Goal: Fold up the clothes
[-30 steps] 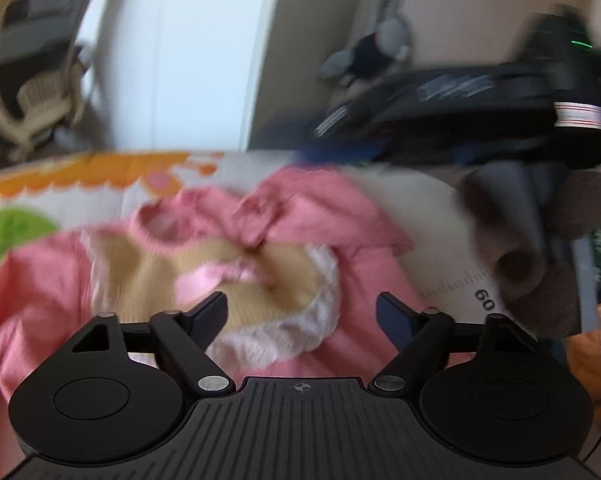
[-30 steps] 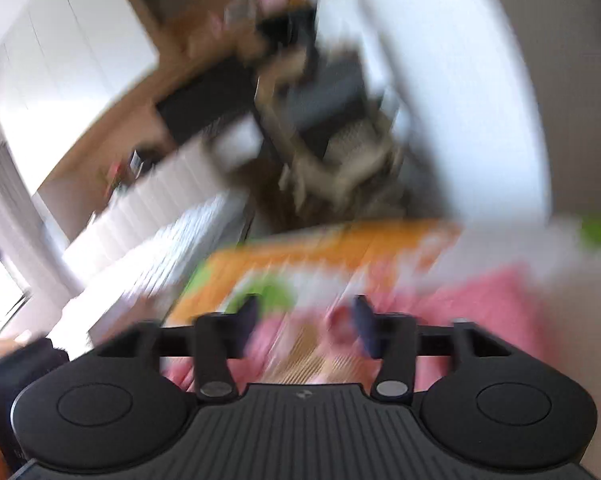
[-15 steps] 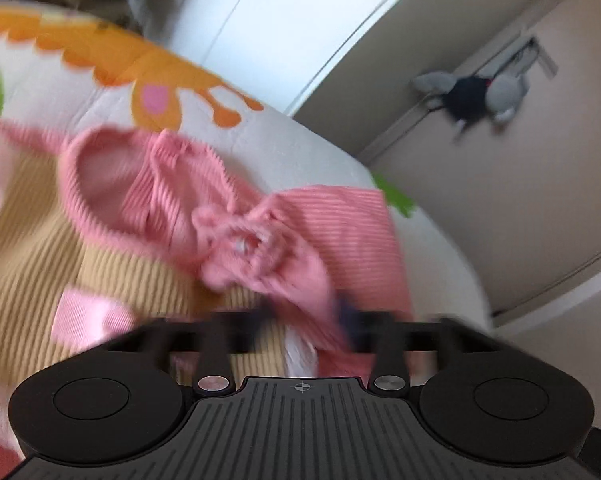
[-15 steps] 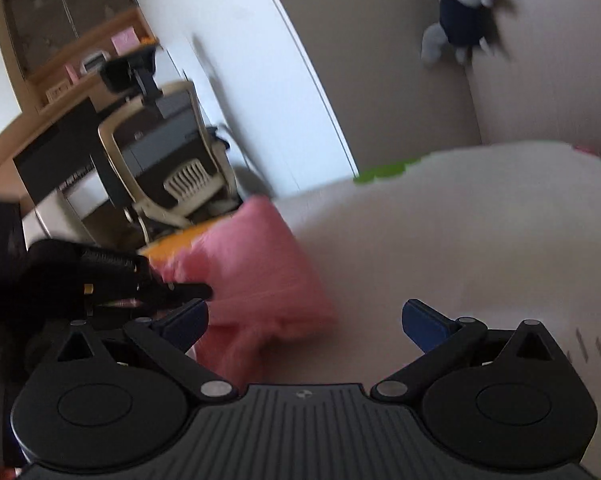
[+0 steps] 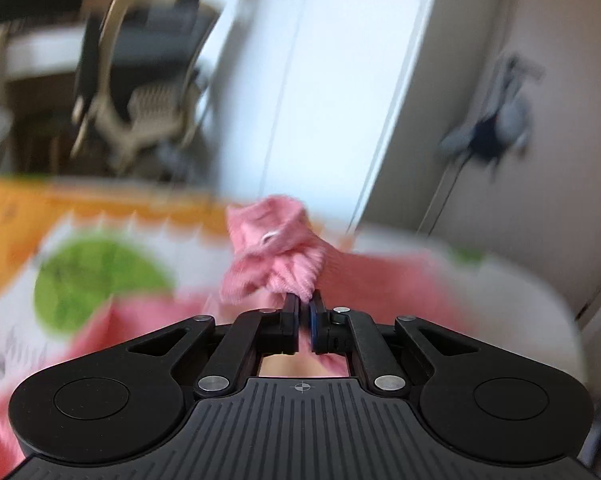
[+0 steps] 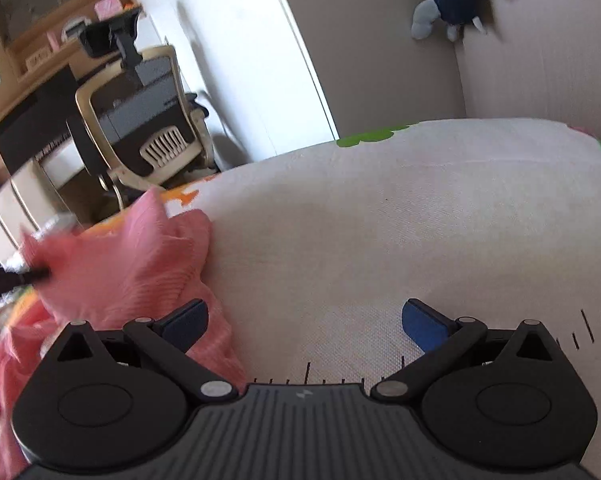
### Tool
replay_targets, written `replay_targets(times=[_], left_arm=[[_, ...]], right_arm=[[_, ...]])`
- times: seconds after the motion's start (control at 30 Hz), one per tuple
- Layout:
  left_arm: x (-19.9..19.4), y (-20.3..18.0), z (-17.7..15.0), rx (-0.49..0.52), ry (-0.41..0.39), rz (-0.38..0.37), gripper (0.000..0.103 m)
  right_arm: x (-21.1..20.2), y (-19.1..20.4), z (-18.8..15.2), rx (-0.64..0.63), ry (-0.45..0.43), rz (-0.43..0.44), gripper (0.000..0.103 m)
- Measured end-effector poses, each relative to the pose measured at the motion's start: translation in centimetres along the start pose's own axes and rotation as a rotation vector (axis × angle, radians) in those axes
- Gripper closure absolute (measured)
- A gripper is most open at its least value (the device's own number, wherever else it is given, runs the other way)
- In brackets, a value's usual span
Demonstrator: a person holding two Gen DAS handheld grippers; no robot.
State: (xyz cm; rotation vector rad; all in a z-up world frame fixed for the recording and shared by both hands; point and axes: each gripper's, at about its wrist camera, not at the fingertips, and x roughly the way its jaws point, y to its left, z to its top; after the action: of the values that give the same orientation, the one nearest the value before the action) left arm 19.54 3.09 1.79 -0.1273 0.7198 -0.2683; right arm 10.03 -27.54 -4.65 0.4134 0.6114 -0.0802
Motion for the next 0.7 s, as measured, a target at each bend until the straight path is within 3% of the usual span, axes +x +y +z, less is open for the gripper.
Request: replay_targets(times=[0.07, 0.13, 0.2, 0.23, 0.27, 0.37, 0.47, 0.63, 0.67, 0.7], left_arm=[[0.5, 2.2, -0.9, -0.046, 0.047, -0.005, 0.079], [-1.9, 3.7, -0.8, -0.057, -0.002, -0.055, 0.072], [-6.0, 4.8, -0.7, -0.016, -0.094, -0.097, 0.037], [-8.3, 5.3, -0.6, 0.024, -0.145, -0.094, 0.03], [-9.9, 5.9, -0.6, 0.048, -0.176, -0.061, 0.022], [-13.2, 8.6, -1.2, 0.08, -0.21, 0.075, 0.021], [-12.8, 10.9, -3.1, 0.039, -0.123, 0.18, 0.021], [-9.1, 12.0, -6.4, 0.041, 0.033, 0.236, 0.026], [-8.6, 12.4, -6.7, 0.058, 0.051, 0.263, 0.046], [-8.6, 12.5, -6.5, 0.077, 0.062, 0.283, 0.086]], right_arm=[[0.3, 0.4, 0.0, -0.023, 0.007, -0.017, 0.0], [0.4, 0.7, 0.0, -0.042, 0.011, -0.031, 0.0], [0.4, 0.7, -0.1, -0.041, 0.009, -0.031, 0.0], [0.4, 0.6, -0.1, -0.035, 0.007, -0.028, 0.0], [0.4, 0.4, -0.1, -0.027, 0.005, -0.025, 0.0], [0.4, 0.3, -0.1, -0.015, 0.005, -0.023, 0.0], [0.4, 0.6, 0.0, -0.031, 0.013, -0.033, 0.0], [0.4, 0.8, 0.0, -0.052, 0.016, -0.039, 0.0], [0.4, 0.7, 0.0, -0.046, 0.014, -0.035, 0.0], [0.3, 0.6, 0.0, -0.041, 0.012, -0.03, 0.0]])
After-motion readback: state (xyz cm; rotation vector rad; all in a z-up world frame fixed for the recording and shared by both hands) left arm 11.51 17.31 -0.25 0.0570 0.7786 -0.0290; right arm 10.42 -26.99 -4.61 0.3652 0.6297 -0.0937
